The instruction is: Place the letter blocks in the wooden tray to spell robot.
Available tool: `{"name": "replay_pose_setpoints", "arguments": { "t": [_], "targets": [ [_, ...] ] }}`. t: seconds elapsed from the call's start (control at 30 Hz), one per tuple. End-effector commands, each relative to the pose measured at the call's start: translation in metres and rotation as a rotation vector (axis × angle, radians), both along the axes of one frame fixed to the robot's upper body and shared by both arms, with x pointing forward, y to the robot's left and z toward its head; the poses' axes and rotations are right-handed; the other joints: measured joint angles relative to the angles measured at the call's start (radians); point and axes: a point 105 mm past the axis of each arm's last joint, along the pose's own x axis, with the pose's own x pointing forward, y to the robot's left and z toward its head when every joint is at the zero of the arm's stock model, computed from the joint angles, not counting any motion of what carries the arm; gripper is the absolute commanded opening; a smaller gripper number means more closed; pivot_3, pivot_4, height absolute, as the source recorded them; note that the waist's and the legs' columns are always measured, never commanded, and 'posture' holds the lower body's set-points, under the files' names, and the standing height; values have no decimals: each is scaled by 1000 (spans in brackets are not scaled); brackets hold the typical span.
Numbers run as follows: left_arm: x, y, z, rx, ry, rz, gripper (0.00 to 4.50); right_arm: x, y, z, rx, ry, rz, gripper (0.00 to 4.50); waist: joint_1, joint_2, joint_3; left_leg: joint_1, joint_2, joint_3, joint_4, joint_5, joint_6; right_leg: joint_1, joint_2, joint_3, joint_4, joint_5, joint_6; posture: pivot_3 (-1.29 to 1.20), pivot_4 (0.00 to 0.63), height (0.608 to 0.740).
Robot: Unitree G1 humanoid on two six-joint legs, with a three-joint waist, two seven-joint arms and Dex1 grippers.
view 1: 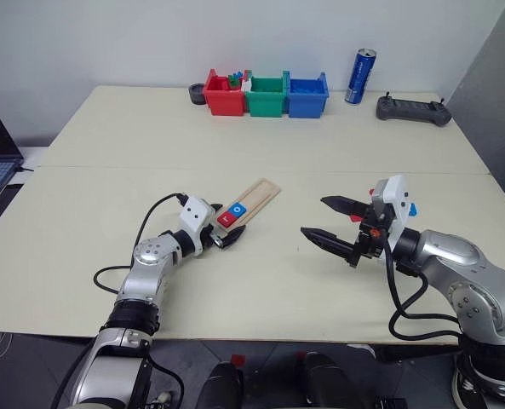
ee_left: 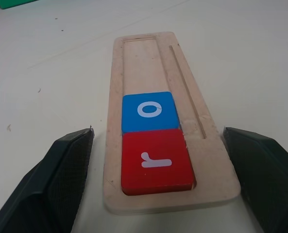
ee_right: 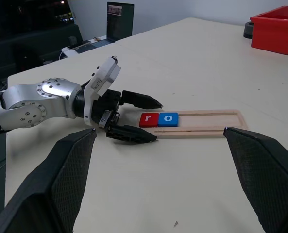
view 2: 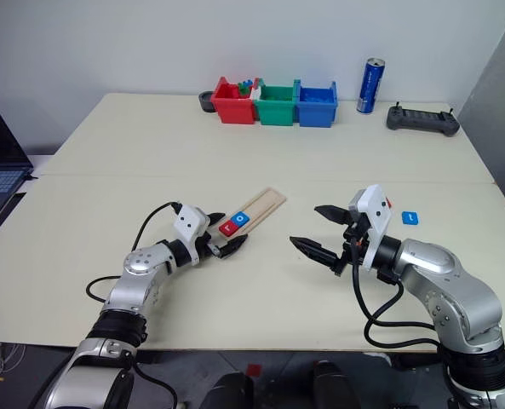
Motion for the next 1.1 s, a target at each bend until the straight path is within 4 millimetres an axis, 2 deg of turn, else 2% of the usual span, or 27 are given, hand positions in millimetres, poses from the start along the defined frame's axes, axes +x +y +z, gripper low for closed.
{"name": "replay_pose_setpoints", "arguments": {
  "t": [0.03,0.13,0.2,0.4,0.5,0.63,0.8,0.93,1.1],
  "targets": [
    [0,-1,-7,25,28,-14,4500,-1,0,14,3,-64,1,4476,0,0,0,0,0,0,0,0,0,0,0,0,0,0,0,0,150,740],
    [-1,-3,-8,18,45,-31,3938,-1,-1,14,1,-67,-3,4500,0,0,0,0,0,0,0,0,0,0,0,0,0,0,0,0,150,740],
    [-2,-4,-10,17,55,-44,3379,0,-1,14,0,-69,-5,4500,0,0,0,0,0,0,0,0,0,0,0,0,0,0,0,0,150,740],
    [-3,-6,-10,24,63,-60,3378,2,-2,16,4,-77,-19,4500,0,0,0,0,0,0,0,0,0,0,0,0,0,0,0,0,150,740],
    [-7,-13,-8,35,42,-104,3378,1,-3,14,-5,-83,-24,4500,0,0,0,0,0,0,0,0,0,0,0,0,0,0,0,0,150,740],
    [-21,-36,0,42,15,-268,3378,-1,-8,10,-58,-109,-13,4500,4,0,0,0,0,0,0,0,0,0,0,0,0,0,0,0,150,740],
    [-42,-58,7,42,3,-488,3378,-11,-22,-5,-149,-106,30,4500,11,0,0,-1,-1,0,0,0,0,0,-1,-1,-1,0,0,0,150,740],
    [-58,-64,14,55,-17,-647,3378,-21,-35,-13,-193,-84,82,4500,8,-1,0,-1,-1,0,0,0,0,0,-1,-1,-1,0,0,0,150,740],
    [-66,-67,17,83,-40,-773,3378,-24,-45,-16,-232,-84,116,4500,3,-1,0,0,0,0,0,0,0,0,0,0,0,0,0,0,150,740]
  ]
}}
